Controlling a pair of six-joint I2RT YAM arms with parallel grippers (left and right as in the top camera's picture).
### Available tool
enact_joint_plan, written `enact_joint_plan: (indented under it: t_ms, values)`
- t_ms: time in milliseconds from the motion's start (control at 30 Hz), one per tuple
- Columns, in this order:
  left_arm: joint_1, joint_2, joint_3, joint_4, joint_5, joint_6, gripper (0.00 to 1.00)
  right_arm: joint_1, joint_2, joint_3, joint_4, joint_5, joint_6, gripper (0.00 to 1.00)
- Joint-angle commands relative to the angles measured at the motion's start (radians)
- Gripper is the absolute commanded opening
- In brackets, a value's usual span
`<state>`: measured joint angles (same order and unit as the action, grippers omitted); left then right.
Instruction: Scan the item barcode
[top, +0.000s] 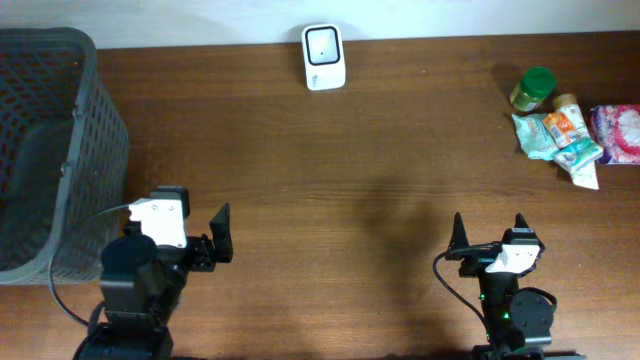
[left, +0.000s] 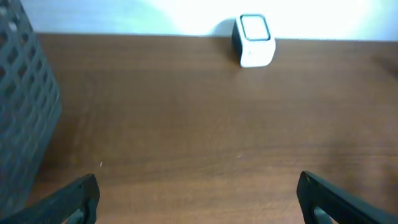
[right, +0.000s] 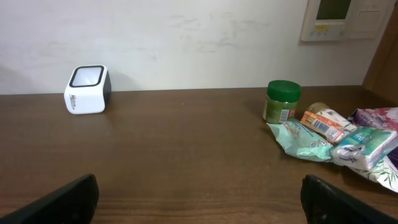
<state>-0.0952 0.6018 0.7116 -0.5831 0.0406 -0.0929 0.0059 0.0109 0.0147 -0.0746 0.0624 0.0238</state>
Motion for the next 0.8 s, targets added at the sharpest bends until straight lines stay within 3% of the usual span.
enact_joint_plan:
  t_ms: [0, 233, 633, 767]
  values:
    - [0.000, -0.081, -0.050, -0.003, -0.022, 0.019, 0.99, -0.006, -0.008, -0.009, -0.003, 0.001, 0.008, 0.99]
    - [0.000, -0.268, -0.210, 0.048, -0.090, 0.020, 0.99, -0.006, -0.008, -0.009, -0.003, 0.002, 0.008, 0.99]
    - [0.044, -0.553, -0.648, 0.675, -0.086, 0.042, 0.99, -0.006, -0.008, -0.009, -0.003, 0.002, 0.008, 0.99]
    - [0.044, -0.597, -0.703, 0.755, -0.077, 0.072, 0.99, -0.006, -0.008, -0.009, -0.003, 0.002, 0.008, 0.99]
